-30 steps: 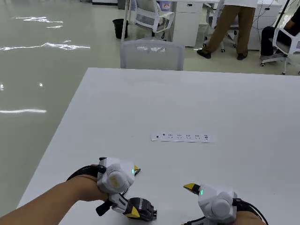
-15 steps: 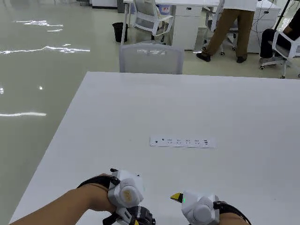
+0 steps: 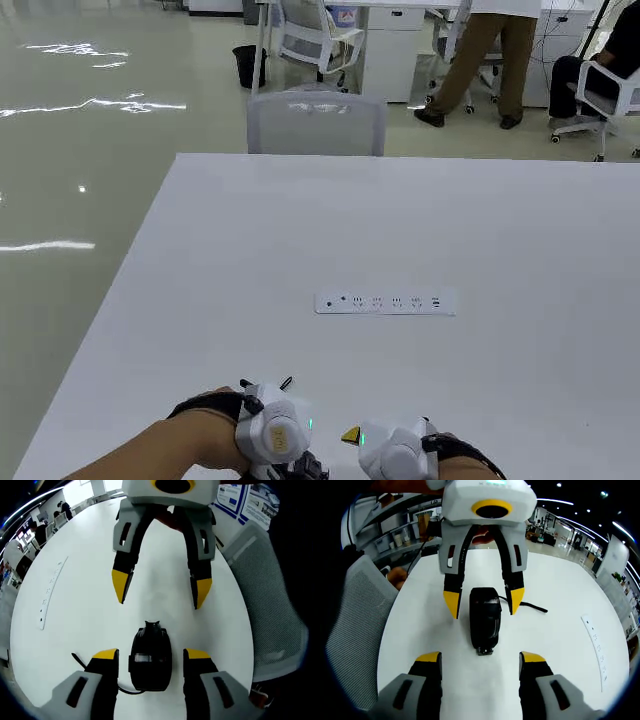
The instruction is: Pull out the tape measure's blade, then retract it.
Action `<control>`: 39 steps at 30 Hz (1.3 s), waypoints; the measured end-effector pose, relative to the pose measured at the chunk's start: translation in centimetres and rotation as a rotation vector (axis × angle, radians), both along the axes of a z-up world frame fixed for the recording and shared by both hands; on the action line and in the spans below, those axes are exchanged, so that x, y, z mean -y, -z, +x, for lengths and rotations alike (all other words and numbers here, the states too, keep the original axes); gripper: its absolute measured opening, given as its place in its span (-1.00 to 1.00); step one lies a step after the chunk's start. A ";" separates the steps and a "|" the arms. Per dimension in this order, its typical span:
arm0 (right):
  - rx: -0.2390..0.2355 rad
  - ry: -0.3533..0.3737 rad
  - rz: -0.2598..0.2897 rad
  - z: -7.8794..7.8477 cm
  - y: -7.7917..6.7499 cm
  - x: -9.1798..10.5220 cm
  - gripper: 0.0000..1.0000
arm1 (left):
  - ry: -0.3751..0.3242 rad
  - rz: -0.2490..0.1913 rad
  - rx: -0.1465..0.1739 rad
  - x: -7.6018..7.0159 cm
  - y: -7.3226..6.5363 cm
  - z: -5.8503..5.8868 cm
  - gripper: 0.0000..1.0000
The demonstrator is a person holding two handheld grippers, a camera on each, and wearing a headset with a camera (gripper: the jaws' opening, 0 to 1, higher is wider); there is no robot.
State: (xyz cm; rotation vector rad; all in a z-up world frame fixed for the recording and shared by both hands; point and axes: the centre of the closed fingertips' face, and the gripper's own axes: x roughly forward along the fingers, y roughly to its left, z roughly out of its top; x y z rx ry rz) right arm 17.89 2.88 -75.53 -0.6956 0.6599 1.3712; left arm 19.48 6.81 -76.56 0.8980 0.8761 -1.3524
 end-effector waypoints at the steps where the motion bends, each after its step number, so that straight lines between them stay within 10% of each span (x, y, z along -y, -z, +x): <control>1: 0.010 -0.002 -0.003 0.1 0.1 0.0 0.24 | 0.000 0.004 0.001 0.0 0.2 0.0 -0.06; 7: -0.005 0.004 -0.005 0.5 0.5 -0.4 0.21 | -0.034 0.027 -0.031 0.3 0.9 -0.5 -0.14; 9: -0.015 0.001 -0.004 0.7 1.0 -0.7 0.20 | 0.003 0.058 0.023 0.1 1.4 0.0 -0.22; 17: -0.032 -0.017 -0.034 0.4 2.2 -0.8 0.20 | 0.001 0.107 0.035 -0.1 2.2 0.2 -0.29; 39: -0.057 -0.027 -0.045 1.3 4.7 -1.7 0.20 | -0.028 0.106 -0.016 -0.1 2.3 0.1 -0.32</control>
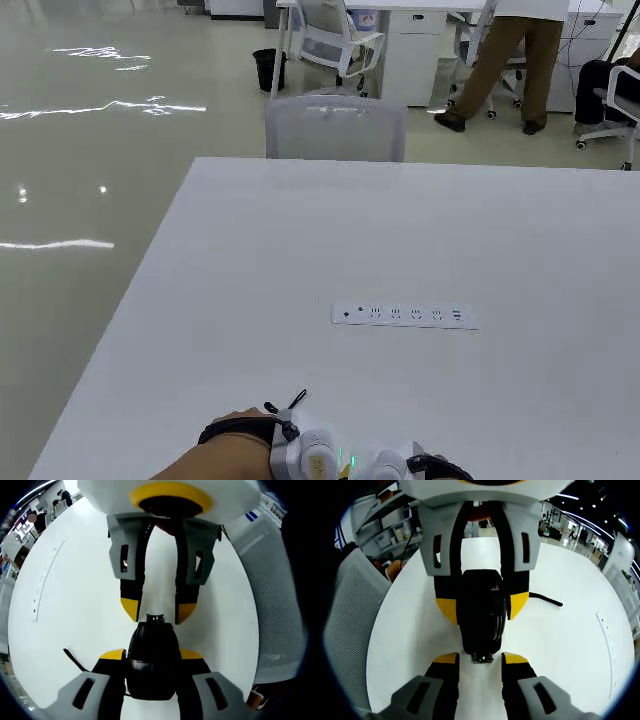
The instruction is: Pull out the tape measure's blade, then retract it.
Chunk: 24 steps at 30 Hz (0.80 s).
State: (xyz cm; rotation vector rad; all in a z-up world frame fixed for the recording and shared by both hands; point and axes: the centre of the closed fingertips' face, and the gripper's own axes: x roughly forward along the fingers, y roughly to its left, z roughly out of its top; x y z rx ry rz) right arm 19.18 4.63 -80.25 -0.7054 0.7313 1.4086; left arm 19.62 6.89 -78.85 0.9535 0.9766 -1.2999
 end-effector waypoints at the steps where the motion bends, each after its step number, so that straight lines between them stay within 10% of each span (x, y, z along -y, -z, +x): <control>1: -0.004 -0.001 -0.001 0.0 0.1 0.0 0.20 | -0.001 -0.002 -0.001 -0.1 0.2 0.1 -0.32; 24: -0.019 0.024 -0.041 -0.2 0.2 -0.3 0.20 | -0.009 -0.009 -0.001 0.1 -0.3 -0.2 -0.31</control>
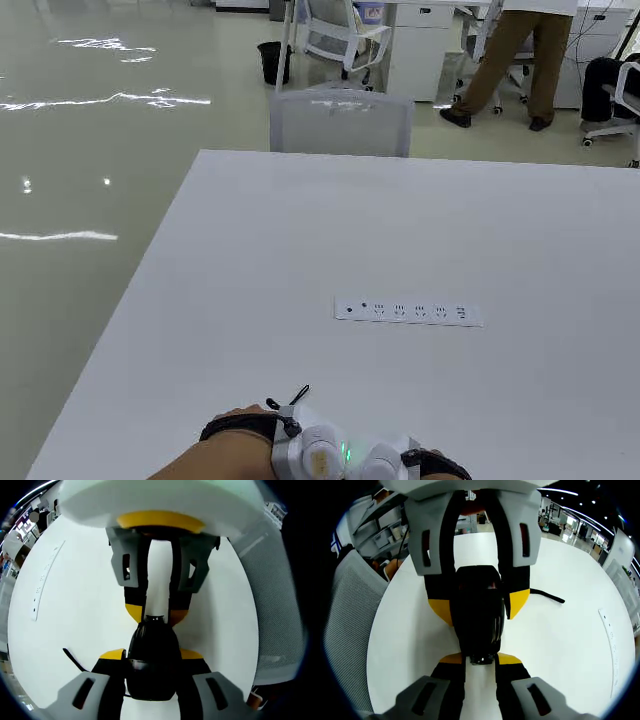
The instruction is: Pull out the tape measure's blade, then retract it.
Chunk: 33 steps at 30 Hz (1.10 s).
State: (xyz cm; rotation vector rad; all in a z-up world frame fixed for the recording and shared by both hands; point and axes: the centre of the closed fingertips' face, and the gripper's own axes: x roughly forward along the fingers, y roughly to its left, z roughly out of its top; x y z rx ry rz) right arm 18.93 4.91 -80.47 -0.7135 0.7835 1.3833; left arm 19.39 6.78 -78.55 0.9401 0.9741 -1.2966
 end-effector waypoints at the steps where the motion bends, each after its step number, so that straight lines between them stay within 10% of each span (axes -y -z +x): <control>1: 0.002 -0.003 -0.003 0.0 0.0 0.0 0.20 | 0.000 -0.003 0.000 0.0 0.0 0.0 -0.31; 21: 0.013 -0.028 -0.076 0.5 -0.2 1.1 0.20 | -0.004 -0.014 0.006 -0.5 0.1 0.3 -0.32; 22: 0.015 -0.031 -0.078 0.4 -0.3 1.0 -0.80 | -0.004 -0.013 0.006 -0.6 0.1 0.3 -0.32; 33: -0.009 -0.006 -0.105 0.6 0.6 2.6 -0.80 | -0.010 -0.015 0.004 -0.3 0.3 0.5 -0.32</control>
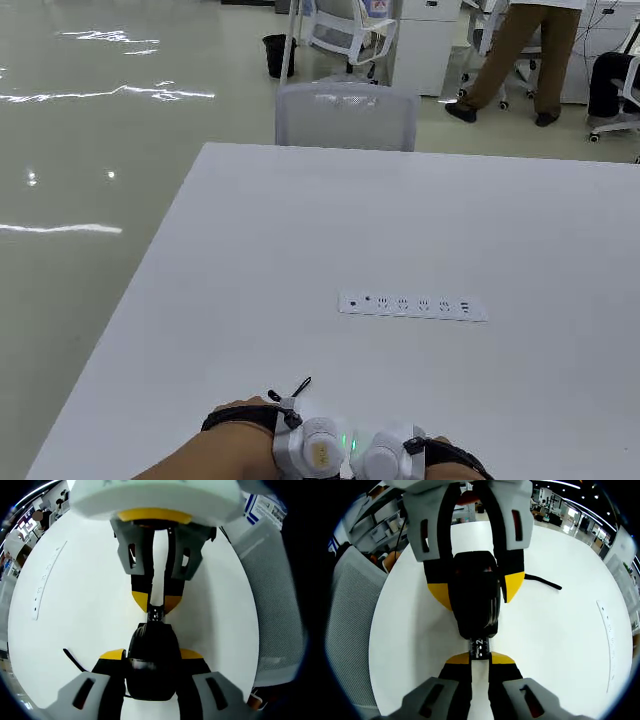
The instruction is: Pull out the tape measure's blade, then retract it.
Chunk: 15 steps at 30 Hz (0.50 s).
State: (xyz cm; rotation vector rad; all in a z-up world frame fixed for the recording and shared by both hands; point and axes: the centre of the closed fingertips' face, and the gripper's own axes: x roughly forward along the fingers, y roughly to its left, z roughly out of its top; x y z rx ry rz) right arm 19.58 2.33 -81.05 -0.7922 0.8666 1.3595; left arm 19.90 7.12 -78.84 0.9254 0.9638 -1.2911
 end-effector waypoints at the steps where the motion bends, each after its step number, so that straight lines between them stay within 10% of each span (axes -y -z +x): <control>1: 0.000 -0.001 -0.002 -0.1 0.0 0.0 -0.80 | 0.000 0.000 0.000 0.0 0.0 0.0 -0.32; 15: 0.000 -0.006 -0.036 -0.1 0.1 1.4 -0.80 | 0.001 -0.001 -0.002 0.4 0.0 -0.1 -0.32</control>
